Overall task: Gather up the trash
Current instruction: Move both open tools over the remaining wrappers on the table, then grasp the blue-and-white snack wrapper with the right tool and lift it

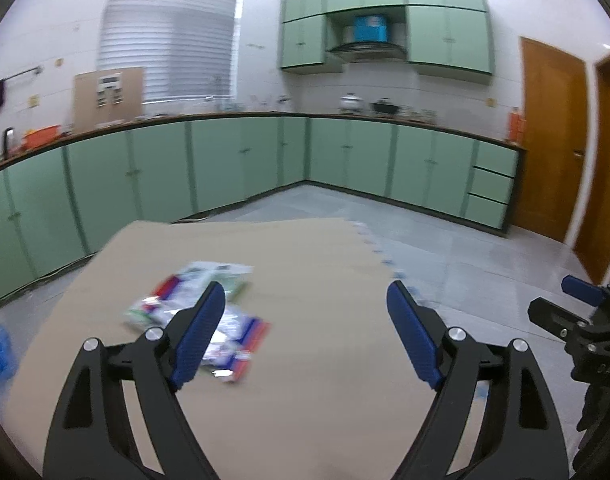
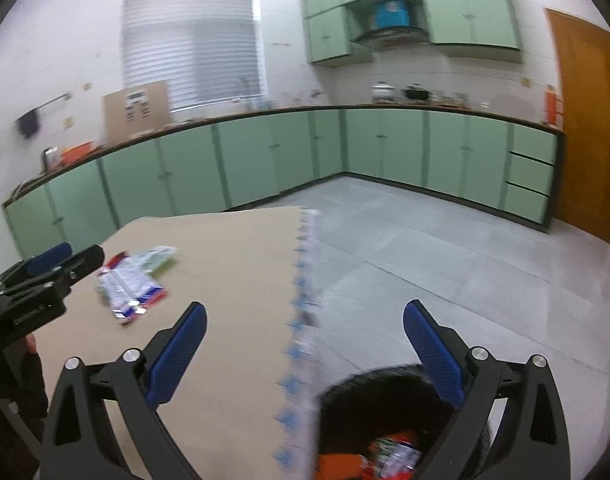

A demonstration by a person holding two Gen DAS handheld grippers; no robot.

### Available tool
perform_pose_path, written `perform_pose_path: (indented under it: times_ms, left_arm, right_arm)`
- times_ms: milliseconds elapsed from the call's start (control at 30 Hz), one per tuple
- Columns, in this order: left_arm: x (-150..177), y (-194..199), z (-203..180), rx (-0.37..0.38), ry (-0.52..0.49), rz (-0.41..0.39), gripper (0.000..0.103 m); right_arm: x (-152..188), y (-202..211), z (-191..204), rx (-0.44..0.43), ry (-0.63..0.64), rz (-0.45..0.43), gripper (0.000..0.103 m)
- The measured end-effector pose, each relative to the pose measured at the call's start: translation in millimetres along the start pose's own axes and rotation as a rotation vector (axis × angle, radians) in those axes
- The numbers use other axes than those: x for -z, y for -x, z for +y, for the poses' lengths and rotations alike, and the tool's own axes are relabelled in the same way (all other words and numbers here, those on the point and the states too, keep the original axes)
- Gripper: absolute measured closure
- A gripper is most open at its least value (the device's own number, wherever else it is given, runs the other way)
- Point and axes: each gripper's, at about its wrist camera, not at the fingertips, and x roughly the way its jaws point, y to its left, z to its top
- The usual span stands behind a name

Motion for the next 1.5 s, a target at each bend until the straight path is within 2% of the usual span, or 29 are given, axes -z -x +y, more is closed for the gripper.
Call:
perform_pose_path:
  times_ms: [300,567,733,933,1300,1367,1433,1467,1500]
  left_arm:
    - [2.8,-5.5,85.6,-0.176,0.036,0.032,0.023]
    - [5.6,-16.8,145.1,-0.259,0.073,0.069,0.023]
    - [8.6,-22.7,172.8,-0.283,0.113,0.088,0.023]
    - [14.8,-27.6,184.5,-0.287,0.138,0.099,0.023]
    - [19.1,-36.6,186.6,-0.285,0.160,0.112,0.023]
    - [19.2,-39.0,187.8,-0.283,0.163,0.117,0.023]
    - [20.4,-40.5,188.7,-0.283,0.164,0.122,0.023]
    - [21.2,-41.3,188.7,-0.283,0.165,0.124,0.023]
    - [22.0,-41.6,188.0,-0.282,0.164,0.126,0.023]
  right_arm:
    - [-8.1,-68.0,103.3,-0.184,0.093,0.043,0.006]
    - [-4.1,-127.9,160.6,-0.254,0.124,0.160,0.006]
    - [7.2,-156.3,183.7,-0.258,0.141,0.257,0.006]
    - [17.5,-179.1,194.6,-0.231,0.134,0.337,0.006]
    - [13.3,-199.0,198.8,-0.215,0.140,0.393,0.007]
    - [13.0,-201.9,200.4,-0.225,0.152,0.404,0.010]
    - [13.6,-202.1,201.7,-0.235,0.159,0.411,0.026]
    - [13.9,-201.9,202.0,-0.233,0.163,0.412,0.029]
    - [13.9,-201.3,201.8,-0.231,0.165,0.411,0.036]
